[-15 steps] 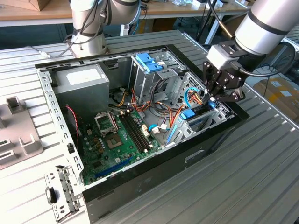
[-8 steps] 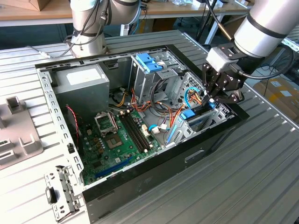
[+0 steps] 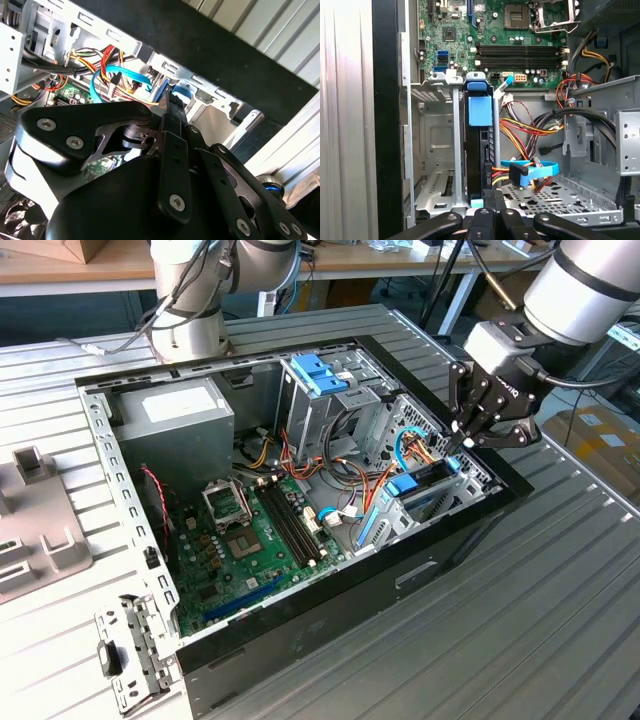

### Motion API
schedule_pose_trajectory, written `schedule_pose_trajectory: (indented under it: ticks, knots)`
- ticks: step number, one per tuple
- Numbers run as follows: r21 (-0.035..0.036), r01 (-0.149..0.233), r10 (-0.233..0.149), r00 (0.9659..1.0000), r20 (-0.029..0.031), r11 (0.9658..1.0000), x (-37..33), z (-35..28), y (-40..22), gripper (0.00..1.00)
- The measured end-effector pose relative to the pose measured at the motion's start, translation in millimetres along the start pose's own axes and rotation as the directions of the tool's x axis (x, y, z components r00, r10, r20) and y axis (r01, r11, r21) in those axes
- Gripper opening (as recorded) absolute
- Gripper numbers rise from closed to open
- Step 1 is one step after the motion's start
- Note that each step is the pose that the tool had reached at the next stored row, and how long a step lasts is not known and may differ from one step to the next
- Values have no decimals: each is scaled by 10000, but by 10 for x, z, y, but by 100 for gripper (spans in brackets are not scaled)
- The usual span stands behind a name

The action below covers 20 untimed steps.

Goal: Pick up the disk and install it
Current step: 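Insert the first disk wire, then insert the second disk wire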

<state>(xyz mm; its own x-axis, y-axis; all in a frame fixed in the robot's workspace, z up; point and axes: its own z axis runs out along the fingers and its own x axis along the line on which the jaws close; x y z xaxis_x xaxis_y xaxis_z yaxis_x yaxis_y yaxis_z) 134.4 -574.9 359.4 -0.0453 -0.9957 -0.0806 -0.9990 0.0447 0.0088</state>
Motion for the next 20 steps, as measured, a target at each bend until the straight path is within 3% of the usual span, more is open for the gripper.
schedule_pose_trajectory:
  ticks: [15,16,18,19,20]
  knots:
    - [-2,0,0,10000,0,10000,-1,-1,-12,11]
    - [-3,0,0,10000,0,10000,-1,-1,-12,24]
    - [-2,0,0,10000,0,10000,-1,-1,-13,24]
    - [-3,0,0,10000,0,10000,-1,-1,-13,36]
    - [-2,-1,1,10000,0,10000,-1,-1,-13,36]
